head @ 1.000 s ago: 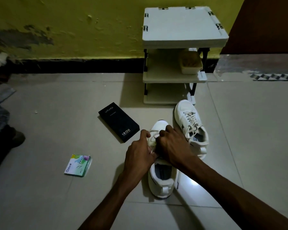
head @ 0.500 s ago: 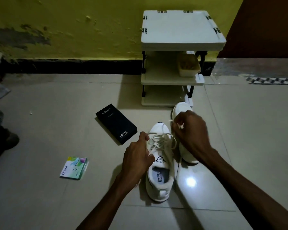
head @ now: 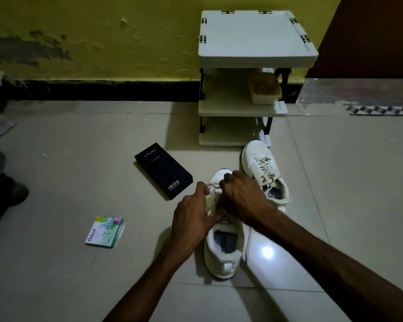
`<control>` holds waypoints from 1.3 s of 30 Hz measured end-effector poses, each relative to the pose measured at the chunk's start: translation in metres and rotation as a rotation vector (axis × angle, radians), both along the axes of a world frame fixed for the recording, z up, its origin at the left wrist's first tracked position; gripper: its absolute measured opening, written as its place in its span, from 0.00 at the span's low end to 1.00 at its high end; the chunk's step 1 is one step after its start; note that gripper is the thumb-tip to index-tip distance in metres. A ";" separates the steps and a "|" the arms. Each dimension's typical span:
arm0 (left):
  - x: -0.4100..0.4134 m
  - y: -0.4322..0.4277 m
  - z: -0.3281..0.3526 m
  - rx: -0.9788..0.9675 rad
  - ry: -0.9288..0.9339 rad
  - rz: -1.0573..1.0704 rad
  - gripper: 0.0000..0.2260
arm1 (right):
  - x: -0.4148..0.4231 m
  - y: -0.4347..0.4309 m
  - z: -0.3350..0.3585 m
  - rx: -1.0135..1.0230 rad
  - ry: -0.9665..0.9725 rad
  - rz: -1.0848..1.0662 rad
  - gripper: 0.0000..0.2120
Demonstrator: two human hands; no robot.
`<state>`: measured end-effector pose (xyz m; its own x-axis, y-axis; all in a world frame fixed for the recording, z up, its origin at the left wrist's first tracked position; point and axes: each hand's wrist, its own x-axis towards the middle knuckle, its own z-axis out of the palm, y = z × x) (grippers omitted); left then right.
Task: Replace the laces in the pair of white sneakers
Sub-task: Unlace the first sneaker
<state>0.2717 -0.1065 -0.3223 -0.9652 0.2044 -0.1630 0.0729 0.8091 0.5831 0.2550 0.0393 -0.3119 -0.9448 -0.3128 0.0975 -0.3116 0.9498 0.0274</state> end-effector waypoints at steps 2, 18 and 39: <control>-0.001 -0.002 0.000 -0.026 0.006 -0.016 0.22 | -0.008 0.016 0.010 -0.221 0.174 -0.195 0.07; 0.004 0.007 0.005 -0.024 0.007 0.056 0.23 | -0.011 0.015 0.030 -1.609 -0.284 -0.650 0.07; -0.001 0.019 -0.019 -0.272 0.128 -0.125 0.17 | -0.021 0.017 0.036 -0.868 -0.132 -0.357 0.16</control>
